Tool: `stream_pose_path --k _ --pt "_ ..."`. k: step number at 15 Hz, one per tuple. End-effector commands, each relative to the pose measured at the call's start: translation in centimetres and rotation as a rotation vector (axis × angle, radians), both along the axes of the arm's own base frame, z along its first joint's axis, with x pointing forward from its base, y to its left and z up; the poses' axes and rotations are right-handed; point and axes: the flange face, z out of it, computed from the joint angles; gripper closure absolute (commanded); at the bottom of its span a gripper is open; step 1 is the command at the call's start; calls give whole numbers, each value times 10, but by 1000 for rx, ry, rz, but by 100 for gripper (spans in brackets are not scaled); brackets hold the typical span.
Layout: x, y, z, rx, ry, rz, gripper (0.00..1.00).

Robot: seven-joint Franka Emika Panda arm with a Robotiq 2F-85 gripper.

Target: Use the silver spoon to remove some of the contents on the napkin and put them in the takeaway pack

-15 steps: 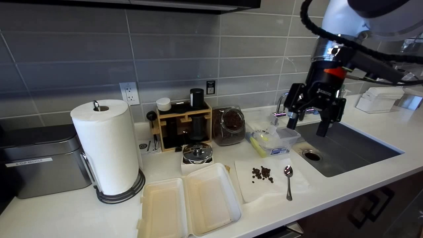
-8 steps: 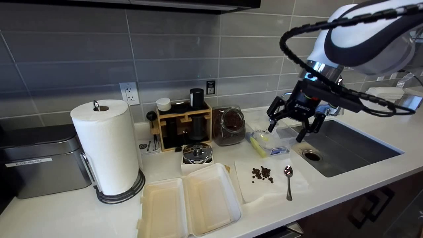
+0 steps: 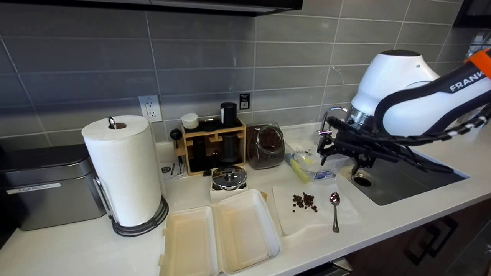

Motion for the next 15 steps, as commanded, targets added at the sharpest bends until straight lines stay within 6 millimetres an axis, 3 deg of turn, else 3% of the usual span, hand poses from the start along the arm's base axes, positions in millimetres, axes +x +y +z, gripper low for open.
stream_pose_path --k 1,2,3,8,15 --pt "3 -12 -33 -103 53 -98 0" --pt "3 -13 -38 -100 93 -111 0" --pt "-2 -17 -25 -80 49 -75 0" --pt "0 -16 -37 -81 78 -93 0" --pt "2 3 -82 -99 127 -16 0"
